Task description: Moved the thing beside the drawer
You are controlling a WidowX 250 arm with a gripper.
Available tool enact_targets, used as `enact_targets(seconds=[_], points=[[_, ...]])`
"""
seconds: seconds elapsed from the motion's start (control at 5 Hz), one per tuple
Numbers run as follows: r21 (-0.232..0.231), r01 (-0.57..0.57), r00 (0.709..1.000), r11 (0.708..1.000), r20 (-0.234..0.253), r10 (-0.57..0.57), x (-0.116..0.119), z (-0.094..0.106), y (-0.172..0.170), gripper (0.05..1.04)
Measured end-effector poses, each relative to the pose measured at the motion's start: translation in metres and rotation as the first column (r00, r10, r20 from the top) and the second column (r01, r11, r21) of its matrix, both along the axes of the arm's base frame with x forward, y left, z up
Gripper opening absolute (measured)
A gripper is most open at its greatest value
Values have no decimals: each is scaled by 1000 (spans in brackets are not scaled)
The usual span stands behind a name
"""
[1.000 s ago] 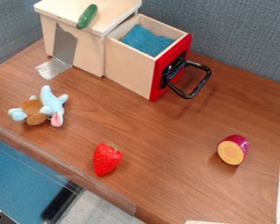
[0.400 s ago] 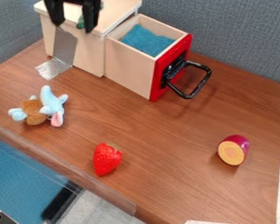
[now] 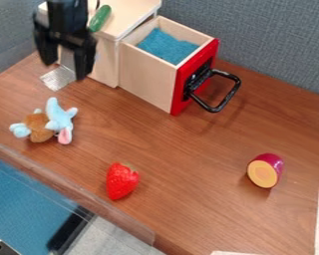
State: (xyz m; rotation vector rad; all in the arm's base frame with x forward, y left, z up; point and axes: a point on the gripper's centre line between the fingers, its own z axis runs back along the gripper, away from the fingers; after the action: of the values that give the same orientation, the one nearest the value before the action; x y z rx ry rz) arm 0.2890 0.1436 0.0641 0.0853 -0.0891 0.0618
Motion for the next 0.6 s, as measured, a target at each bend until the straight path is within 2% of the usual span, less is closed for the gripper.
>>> enact_targets(seconds=[0.2, 0.4, 0.6], points=[[40, 33, 999, 999, -44, -31, -19, -16, 8, 999], [60, 18, 997, 998, -72, -14, -25, -18, 14, 999], [59, -52, 984, 997, -165, 61, -31, -33, 18, 999]])
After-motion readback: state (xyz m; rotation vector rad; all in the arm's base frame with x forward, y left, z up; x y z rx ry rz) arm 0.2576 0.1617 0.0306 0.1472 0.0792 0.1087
